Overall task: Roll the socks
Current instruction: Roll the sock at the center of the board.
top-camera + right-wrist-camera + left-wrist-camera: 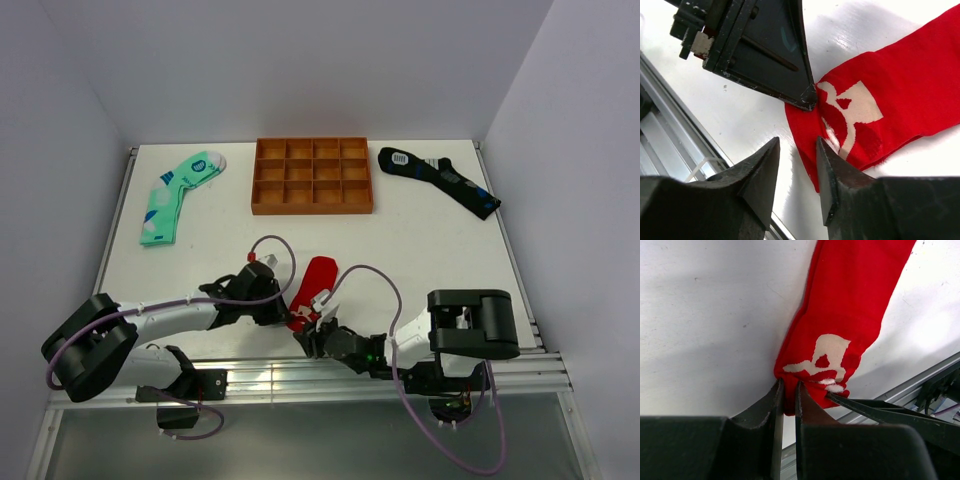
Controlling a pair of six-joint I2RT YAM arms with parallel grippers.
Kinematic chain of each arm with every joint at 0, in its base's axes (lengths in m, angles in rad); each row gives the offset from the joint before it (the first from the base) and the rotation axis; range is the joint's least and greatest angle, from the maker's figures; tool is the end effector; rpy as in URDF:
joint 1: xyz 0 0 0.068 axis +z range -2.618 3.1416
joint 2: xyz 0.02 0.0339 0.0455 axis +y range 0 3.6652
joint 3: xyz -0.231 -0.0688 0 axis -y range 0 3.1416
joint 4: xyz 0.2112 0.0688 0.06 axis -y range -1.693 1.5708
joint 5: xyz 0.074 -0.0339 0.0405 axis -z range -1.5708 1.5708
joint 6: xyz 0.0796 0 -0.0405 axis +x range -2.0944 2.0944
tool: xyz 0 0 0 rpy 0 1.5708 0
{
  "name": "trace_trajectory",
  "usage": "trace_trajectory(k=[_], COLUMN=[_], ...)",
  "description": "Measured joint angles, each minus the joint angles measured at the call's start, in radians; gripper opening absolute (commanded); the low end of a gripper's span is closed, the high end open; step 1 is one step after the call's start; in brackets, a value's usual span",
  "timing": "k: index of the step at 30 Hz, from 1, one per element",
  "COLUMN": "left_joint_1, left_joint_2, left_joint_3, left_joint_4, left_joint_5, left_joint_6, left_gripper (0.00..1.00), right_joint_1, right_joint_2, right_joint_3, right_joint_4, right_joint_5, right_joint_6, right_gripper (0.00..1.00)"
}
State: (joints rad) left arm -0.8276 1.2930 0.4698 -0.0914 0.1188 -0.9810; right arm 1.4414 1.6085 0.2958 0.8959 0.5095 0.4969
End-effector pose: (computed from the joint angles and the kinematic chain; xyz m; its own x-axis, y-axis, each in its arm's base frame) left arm 0.1538 -0.1813 0.1003 -0.9464 -0.1896 -0.2613 -0.0117 0.8289 -0.5593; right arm 0.0736 0.2646 0.0974 -0.4312 -0.0884 -0.8979 -0.6855 0.6792 0.2623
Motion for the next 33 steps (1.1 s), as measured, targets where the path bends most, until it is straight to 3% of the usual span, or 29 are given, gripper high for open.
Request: trace_trajectory(k=[18,21,33], left_joint_1=[0.050,0.057,0.097], left_joint_2=[-0.021,-0.021,-0.041], left_joint_3=[-0.001,-0.005,-0.029], left_joint_4=[-0.040,-0.039,-0.027], left_joint_5=[0.042,0.050,0.089], left_joint_6=[0.024,0.026,0.036], left_gripper=[0.00,0.00,0.00], right_joint_1=[0.063,0.070,0.092], right_joint_2=[0.084,0.097,0.142], right_joint_3=[0.117,0.134,0.189], right_joint_4=[-0.100,-0.118,-0.165], right_joint_5=[0.162,0.188,0.268], right_joint_6=[0.003,0.003,0.008], right_gripper=[0.43,0.38,0.35])
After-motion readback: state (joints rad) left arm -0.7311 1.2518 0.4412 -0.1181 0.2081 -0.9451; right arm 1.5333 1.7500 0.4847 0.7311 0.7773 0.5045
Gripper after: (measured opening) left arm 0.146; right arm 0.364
